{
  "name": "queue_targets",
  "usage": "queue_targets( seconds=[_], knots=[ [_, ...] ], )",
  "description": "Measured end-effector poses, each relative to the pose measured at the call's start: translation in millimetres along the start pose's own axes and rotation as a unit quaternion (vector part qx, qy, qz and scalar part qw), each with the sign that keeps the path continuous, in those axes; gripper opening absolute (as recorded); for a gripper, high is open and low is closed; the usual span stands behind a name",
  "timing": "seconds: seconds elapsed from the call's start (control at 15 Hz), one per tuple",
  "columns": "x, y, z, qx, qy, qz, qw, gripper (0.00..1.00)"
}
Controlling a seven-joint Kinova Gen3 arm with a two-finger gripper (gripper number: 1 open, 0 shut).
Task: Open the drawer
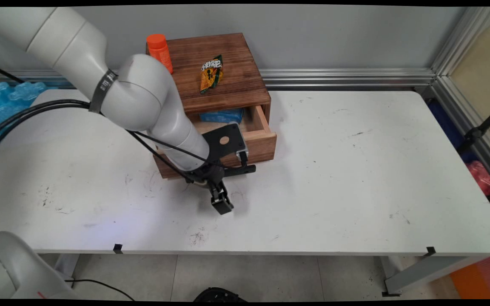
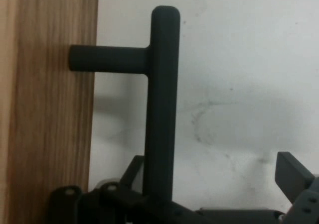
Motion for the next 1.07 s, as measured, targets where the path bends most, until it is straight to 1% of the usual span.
queue_targets(
  seconds=[1.07],
  knots=[
    [-5.4, 46.9, -9.1, -0.019, 0.013, 0.007, 0.9997, 1.0]
  ],
)
